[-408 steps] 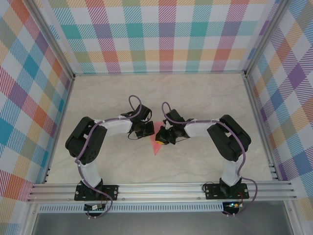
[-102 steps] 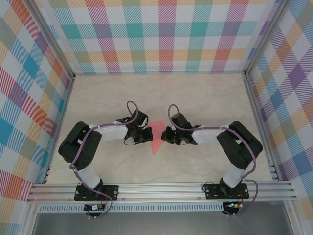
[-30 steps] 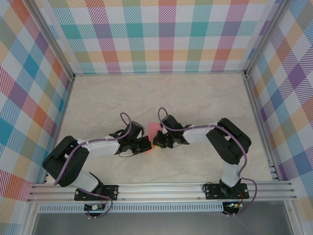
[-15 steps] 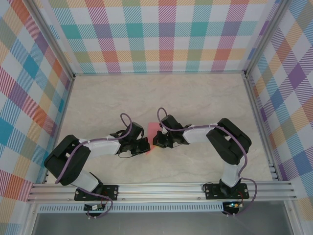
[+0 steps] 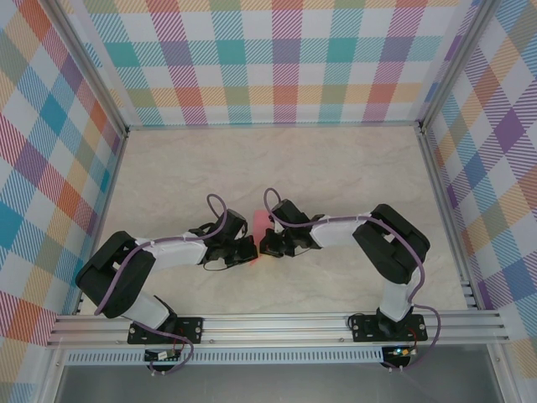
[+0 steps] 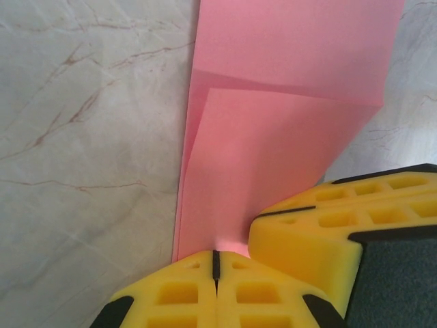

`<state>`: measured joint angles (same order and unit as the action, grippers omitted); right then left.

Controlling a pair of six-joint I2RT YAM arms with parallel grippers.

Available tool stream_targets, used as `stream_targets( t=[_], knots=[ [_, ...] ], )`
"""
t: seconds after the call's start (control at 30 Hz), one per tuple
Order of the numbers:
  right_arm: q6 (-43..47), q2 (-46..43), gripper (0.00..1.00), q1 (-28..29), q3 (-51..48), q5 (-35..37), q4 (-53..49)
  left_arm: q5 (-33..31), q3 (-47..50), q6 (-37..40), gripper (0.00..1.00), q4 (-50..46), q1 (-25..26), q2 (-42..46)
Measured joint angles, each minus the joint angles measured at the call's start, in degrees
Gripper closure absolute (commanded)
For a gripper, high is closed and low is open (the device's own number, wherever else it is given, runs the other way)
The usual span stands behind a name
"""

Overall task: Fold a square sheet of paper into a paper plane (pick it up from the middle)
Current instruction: Third fold the triangle at the center of the table.

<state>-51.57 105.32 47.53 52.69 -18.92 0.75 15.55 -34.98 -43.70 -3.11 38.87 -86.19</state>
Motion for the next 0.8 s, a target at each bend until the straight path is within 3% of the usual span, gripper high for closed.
stream_targets(
  t=[0.4, 0.5, 0.8],
  knots=[
    [0.24, -0.22, 0.94, -4.55, 0.39, 1.14, -2.23, -1.75, -0.52, 0.0, 1.0, -1.22, 0.07, 0.0],
    [1.42, -1.7, 0.94, -5.18, 0.55, 4.33, -4.44, -1.75, -0.52, 0.0, 1.0, -1.22, 0.07, 0.0],
    [2.71, -3.04, 0.94, -1.6, 2.27, 4.09, -4.61, -1.77, -0.52, 0.0, 1.0, -1.18, 0.07, 0.0]
  ],
)
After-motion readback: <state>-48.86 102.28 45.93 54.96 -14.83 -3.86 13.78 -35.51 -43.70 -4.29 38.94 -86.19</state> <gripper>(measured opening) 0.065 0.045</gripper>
